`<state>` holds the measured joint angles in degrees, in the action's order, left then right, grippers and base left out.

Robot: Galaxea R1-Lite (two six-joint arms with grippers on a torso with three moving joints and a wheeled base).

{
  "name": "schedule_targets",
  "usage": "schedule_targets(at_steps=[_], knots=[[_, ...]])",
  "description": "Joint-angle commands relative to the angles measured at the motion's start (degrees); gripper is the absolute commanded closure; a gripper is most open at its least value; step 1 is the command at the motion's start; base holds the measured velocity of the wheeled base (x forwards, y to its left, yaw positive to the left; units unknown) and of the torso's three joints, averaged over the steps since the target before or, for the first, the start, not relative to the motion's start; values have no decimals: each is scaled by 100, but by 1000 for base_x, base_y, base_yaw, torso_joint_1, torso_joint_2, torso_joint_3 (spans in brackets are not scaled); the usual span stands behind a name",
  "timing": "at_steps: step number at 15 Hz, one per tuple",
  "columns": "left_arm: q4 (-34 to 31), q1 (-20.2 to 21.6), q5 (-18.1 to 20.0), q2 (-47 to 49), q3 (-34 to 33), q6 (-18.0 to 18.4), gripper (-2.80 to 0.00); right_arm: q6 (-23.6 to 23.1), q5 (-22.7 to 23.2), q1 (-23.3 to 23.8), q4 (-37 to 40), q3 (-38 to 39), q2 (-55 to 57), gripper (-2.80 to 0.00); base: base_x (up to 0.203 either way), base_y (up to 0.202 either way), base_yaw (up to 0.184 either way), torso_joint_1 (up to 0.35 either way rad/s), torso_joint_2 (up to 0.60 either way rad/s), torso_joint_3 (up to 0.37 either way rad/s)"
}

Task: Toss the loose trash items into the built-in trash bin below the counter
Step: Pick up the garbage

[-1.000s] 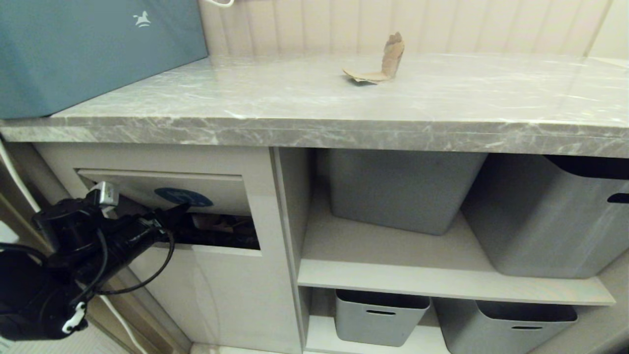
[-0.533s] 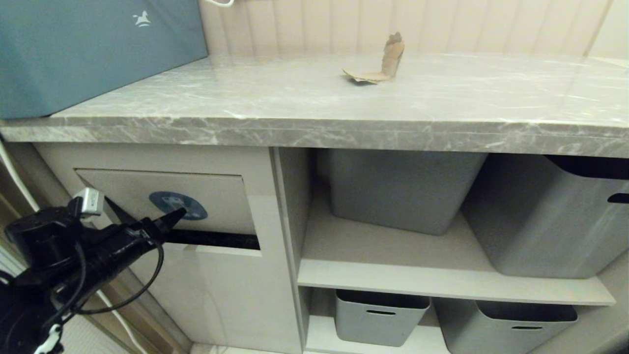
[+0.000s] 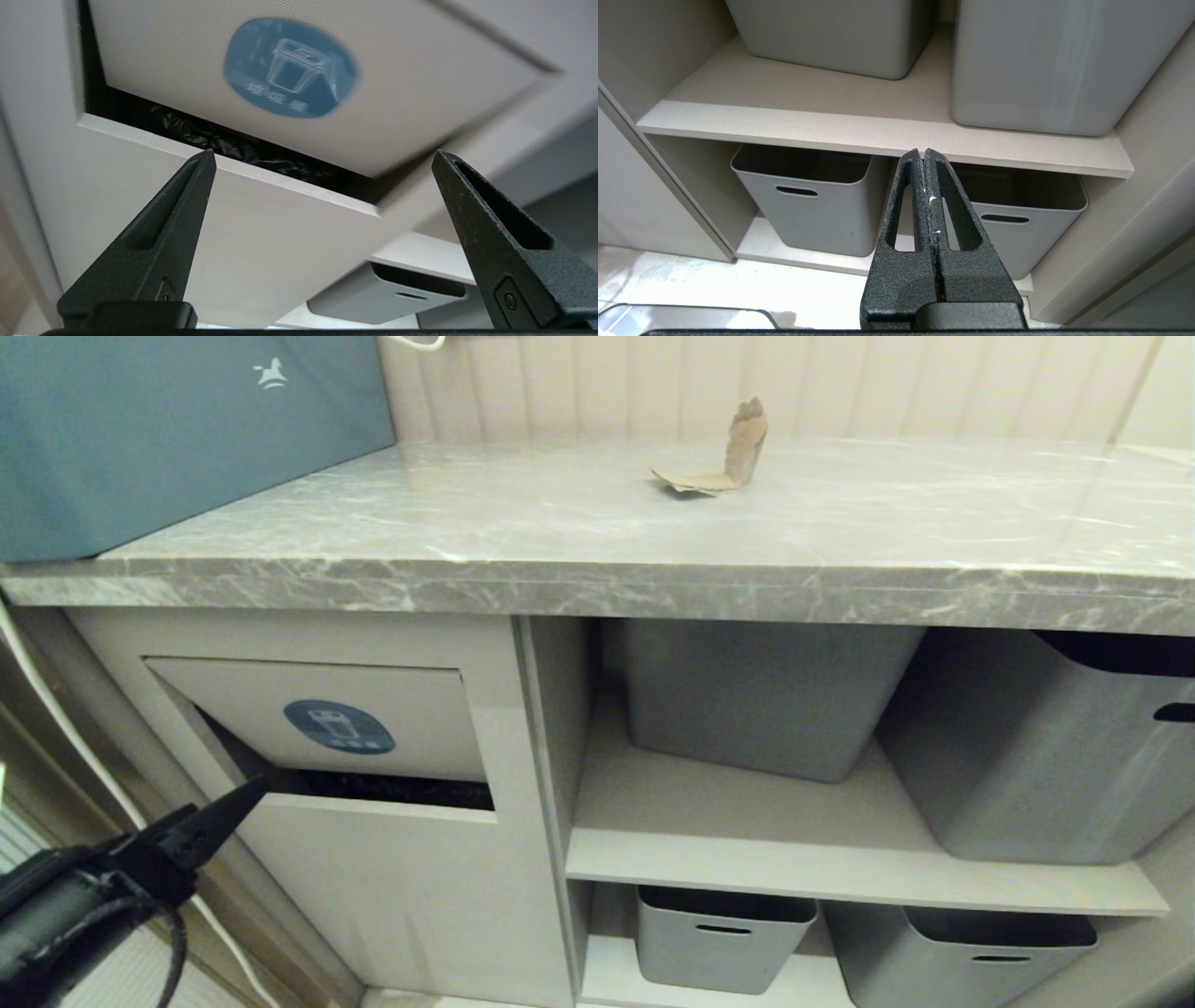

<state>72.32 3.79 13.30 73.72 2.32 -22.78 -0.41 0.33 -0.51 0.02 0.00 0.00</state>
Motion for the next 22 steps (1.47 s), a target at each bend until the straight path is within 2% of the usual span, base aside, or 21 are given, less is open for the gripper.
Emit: schedule_targets(at_steps=[1,4,5,8,9,10,11,12,15,17,19,22], knots=[[-593,7,3,-1539,-139,54,-280,-2,2,-2,-2,0,-9,0,0,0,0,0,0,0],[-1970,3,32,-2790,-141,316,-280,-2,2,-2,-2,0,-9,0,0,0,0,0,0,0],[-2487,1,41,-3198,-139,379,0,-2,2,-2,-2,0,-9,0,0,0,0,0,0,0],[-3938,-18,80,-4463,-133,605,0,-2,2,-2,6,0,-9,0,0,0,0,0,0,0],[-4518,-21,93,-4927,-128,812,0,-2,2,-2,1,0,-9,0,0,0,0,0,0,0],[-5187,-23,84,-5393,-131,1165,0,-2,2,-2,0,0,-9,0,0,0,0,0,0,0],[-5976,-25,0,-5695,-131,1743,0,6,2,-2,6,0,-9,0,0,0,0,0,0,0],[-6404,-26,-296,-5830,-148,2343,0,-2,2,-2,6,0,-9,0,0,0,0,0,0,0],[-6985,-28,-1276,-5825,-231,2877,0,-2,2,-2,6,0,-9,0,0,0,0,0,0,0],[-7217,-28,-1225,-5824,-231,3065,0,-2,-1,-2,1,0,-9,0,0,0,0,0,0,0],[-7373,-26,-1216,-5695,-182,3060,0,-2,2,-2,5,0,-9,0,0,0,0,0,0,0],[-7373,-384,-1150,-5879,-185,2980,0,-2,2,-2,1,0,-9,0,0,0,0,0,0,0]])
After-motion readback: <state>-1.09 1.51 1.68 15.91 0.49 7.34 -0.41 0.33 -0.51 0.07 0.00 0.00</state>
